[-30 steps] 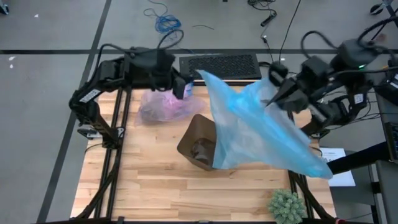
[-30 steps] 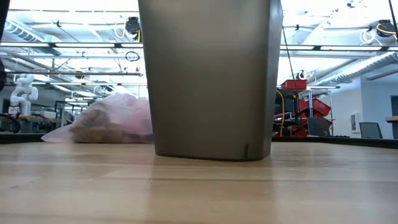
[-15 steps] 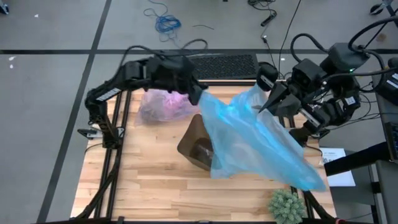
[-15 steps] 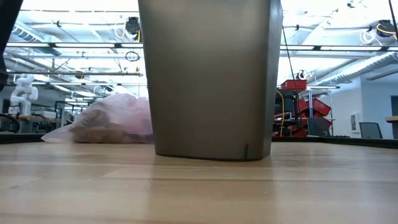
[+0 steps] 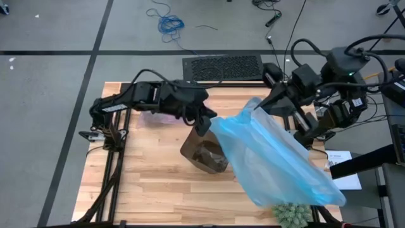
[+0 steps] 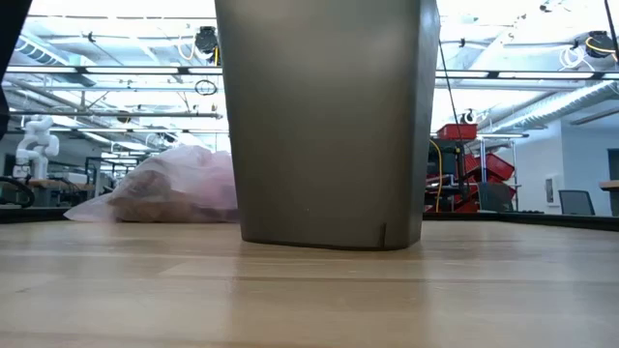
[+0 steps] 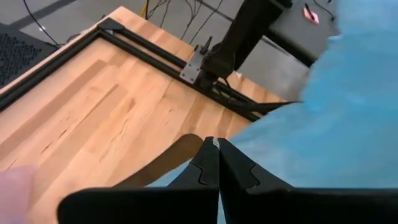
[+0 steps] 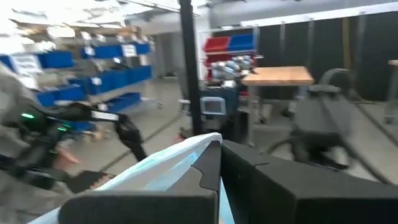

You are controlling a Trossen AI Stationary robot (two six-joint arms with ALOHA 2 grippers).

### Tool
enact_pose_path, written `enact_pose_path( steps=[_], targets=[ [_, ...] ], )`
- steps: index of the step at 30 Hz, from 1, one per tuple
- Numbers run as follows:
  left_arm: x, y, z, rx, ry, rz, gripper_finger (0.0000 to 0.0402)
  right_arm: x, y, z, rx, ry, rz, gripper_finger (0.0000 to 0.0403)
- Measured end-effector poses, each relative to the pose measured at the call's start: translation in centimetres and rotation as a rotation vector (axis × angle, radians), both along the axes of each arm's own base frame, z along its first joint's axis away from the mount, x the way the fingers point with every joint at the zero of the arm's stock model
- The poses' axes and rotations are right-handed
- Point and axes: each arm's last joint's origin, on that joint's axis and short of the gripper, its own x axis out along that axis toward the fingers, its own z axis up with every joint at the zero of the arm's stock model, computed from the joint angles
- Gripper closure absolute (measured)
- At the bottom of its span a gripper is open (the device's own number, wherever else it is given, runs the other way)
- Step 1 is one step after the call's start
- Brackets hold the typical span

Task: Place trash/remove bag and relplace
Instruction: Insert the new trash bag into the trash bin

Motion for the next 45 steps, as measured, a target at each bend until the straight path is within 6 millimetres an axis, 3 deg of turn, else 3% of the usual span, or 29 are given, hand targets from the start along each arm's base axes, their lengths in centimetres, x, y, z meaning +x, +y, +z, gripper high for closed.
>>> enact_pose_path(
  steps=[7,15,20,23,26,34,38,45],
  targets=[
    [-0.5,-0.6,0.3,-0.018,-0.01,0.008,0.0402,1.5,0.0,-0.7,-0.072,0.016,-0.094,0.0403],
    [-6.3,-0.6,4.2,-0.067,-0.136,0.014,0.0402,2.9,-0.8,-1.6,-0.116,0.067,-0.134,0.0403],
    [-10.6,-1.1,8.1,-0.013,-0.392,-0.107,0.0402,4.0,-1.5,-2.3,-0.129,0.119,-0.167,0.0403],
    [-11.7,-1.7,10.6,0.019,-0.626,-0.262,0.0402,5.4,-2.0,-3.2,-0.152,0.164,-0.193,0.0403],
    [-11.2,-2.1,11.1,-0.005,-0.697,-0.351,0.0402,7.3,-2.8,-4.2,-0.18,0.215,-0.26,0.0403],
    [-6.5,-2.7,7.8,-0.046,-0.495,-0.383,0.0402,11.6,-5.6,-7.1,-0.289,0.332,-0.513,0.0403],
    [-7.1,-2.3,8.3,-0.016,-0.523,-0.37,0.0402,12.6,-6.7,-8.0,-0.313,0.378,-0.57,0.0403],
    [-6.6,-1.4,7.8,0.012,-0.483,-0.295,0.0402,12.9,-6.3,-8.2,-0.337,0.378,-0.548,0.0403]
  ],
)
